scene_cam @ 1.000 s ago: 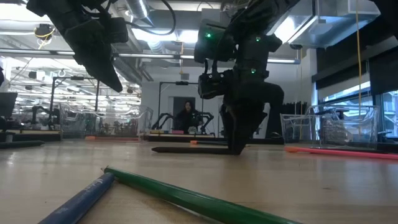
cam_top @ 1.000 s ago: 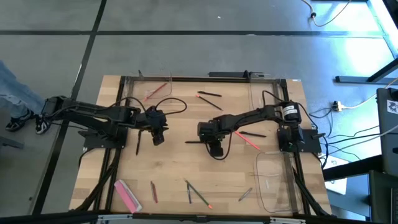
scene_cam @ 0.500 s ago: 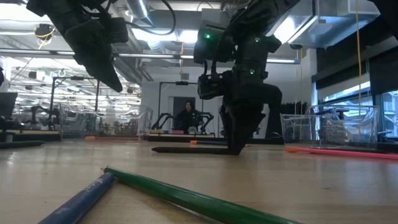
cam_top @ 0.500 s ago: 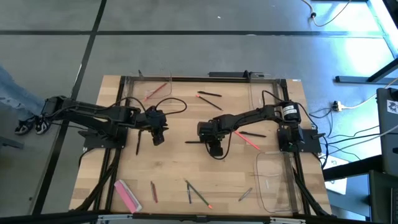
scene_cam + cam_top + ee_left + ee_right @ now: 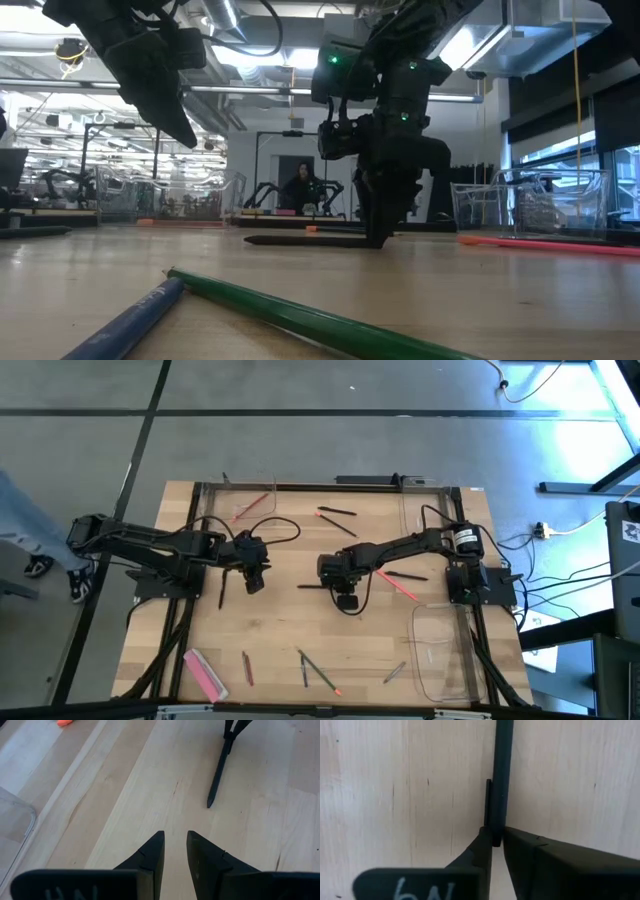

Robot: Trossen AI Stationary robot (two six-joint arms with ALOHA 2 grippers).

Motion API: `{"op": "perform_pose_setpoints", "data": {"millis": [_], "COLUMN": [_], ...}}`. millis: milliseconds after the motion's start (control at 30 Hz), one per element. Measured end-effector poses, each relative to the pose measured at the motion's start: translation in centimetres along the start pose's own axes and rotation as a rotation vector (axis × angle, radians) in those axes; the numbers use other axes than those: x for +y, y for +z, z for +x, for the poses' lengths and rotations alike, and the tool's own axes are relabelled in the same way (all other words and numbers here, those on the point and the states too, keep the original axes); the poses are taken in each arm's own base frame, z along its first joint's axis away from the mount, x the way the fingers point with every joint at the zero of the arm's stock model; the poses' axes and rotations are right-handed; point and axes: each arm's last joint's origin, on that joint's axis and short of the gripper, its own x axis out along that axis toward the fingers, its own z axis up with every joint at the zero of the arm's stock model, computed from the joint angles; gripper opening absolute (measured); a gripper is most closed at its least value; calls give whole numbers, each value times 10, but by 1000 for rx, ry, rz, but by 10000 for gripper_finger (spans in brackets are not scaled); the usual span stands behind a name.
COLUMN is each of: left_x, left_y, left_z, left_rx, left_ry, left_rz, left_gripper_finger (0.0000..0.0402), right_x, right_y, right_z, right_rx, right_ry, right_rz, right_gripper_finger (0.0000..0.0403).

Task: Sort crayons/erasers/pens/pencils in bins
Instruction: Put the black pen into the top right transparent bin

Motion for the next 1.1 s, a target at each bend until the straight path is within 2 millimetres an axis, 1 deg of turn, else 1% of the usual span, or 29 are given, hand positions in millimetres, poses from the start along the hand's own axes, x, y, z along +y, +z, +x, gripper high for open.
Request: {"op": "perform_pose_setpoints", "data": {"millis": [133, 433, 1100], "left_x": [0, 0, 0], "left_y": [0, 0, 0], "left_z": [0, 0, 0], "left_rx": [0, 0, 0], "left_ry": [0, 0, 0], "left_rz": [7, 8, 7], "left_gripper_finger": [74, 74, 74], "right_x": [0, -1, -1], "right_y": [0, 0, 1], "right_z": [0, 0, -1], "right_rx": [-1, -1, 0], "right_ry": [1, 9, 8], "right_rz": [1, 30, 30], "right_gripper_finger": [31, 30, 30]}}
